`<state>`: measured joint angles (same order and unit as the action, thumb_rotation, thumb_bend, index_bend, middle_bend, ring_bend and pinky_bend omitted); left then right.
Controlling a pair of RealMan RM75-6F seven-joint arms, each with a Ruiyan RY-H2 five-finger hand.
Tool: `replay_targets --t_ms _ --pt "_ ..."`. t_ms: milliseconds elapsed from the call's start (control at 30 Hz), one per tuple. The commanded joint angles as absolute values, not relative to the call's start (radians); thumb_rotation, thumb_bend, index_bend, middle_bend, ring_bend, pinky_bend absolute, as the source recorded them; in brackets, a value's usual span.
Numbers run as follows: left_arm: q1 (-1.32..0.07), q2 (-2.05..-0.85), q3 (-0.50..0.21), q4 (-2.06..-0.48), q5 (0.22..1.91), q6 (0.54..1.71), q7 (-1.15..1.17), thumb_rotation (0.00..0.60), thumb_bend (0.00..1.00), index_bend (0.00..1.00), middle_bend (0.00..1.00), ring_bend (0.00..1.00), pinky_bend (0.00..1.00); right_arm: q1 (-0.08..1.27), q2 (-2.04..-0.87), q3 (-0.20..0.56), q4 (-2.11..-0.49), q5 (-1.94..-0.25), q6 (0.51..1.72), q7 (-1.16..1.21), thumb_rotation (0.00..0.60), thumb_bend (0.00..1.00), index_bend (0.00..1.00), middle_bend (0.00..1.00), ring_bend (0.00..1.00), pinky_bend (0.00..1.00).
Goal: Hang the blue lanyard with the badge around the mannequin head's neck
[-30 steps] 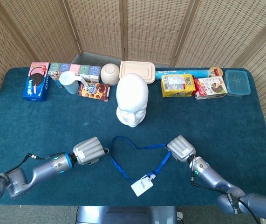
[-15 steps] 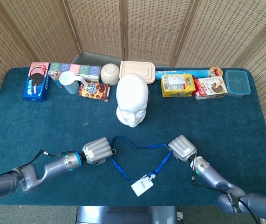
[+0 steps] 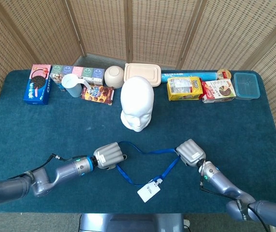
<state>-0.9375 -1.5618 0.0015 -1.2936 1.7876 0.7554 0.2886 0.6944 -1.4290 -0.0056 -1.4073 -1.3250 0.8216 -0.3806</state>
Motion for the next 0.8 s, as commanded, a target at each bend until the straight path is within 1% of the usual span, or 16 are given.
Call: replay_targets --t_ms 33,267,800 --pt "-0.952 -1.587 0.000 -1.272 1.772 0.741 0.291 0.477 0.29 0.45 1.00 1.00 1.00 0.692 -1.429 -0.006 -1.403 -1.326 0.823 -0.376 0.600 0.58 0.60 1.00 1.00 1.00" --pt "-0.966 -1.607 0.010 -1.255 1.748 0.732 0.291 0.472 0.29 0.45 1.00 1.00 1.00 0.690 -1.430 -0.006 -1.397 -1.328 0.824 -0.372 0.600 0.58 0.60 1.00 1.00 1.00" --pt "-0.969 -1.573 0.036 -1.282 1.700 0.724 0.292 0.471 0.29 0.45 1.00 1.00 1.00 0.686 -1.441 -0.004 -1.387 -1.340 0.833 -0.362 0.597 0.58 0.61 1.00 1.00 1.00"
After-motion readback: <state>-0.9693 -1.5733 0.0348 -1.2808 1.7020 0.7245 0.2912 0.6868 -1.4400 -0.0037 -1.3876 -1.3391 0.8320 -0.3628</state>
